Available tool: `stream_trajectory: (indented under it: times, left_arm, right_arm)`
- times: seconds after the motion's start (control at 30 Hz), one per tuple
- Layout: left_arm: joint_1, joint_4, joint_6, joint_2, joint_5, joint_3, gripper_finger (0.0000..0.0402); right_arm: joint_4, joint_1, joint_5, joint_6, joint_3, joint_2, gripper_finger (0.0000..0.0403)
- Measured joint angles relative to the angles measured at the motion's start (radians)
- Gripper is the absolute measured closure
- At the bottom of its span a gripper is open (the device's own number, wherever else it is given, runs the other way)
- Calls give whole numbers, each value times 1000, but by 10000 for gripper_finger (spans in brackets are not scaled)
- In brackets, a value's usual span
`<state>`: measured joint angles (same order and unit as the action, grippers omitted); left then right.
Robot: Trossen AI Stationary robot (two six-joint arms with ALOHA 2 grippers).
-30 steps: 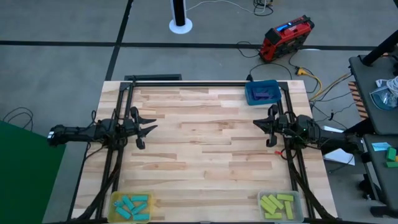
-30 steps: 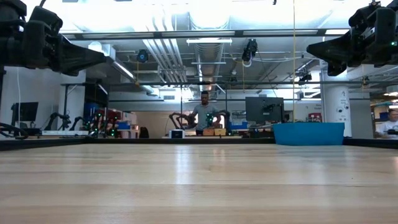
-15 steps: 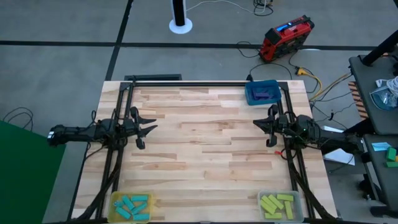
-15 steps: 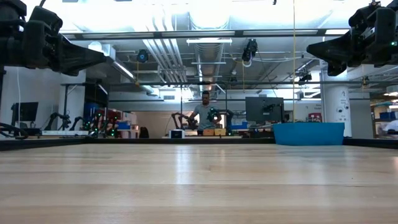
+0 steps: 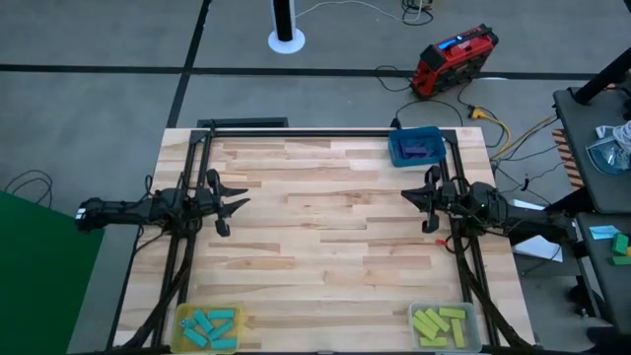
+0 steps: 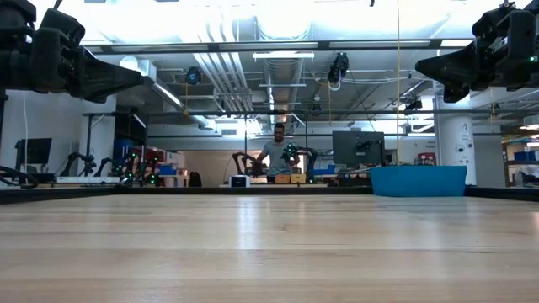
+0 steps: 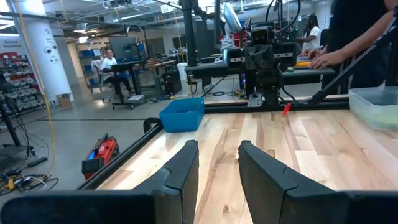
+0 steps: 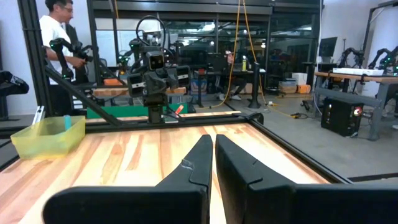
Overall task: Sort blocks
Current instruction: Return to Home Position
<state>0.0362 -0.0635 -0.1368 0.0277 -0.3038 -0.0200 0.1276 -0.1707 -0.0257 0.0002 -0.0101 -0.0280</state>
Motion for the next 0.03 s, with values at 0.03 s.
stream_trajectory:
  times: [0.03]
  left_arm:
    - [0,0,0,0,0,0,308]
  right_arm:
    - [0,0,0,0,0,0,390]
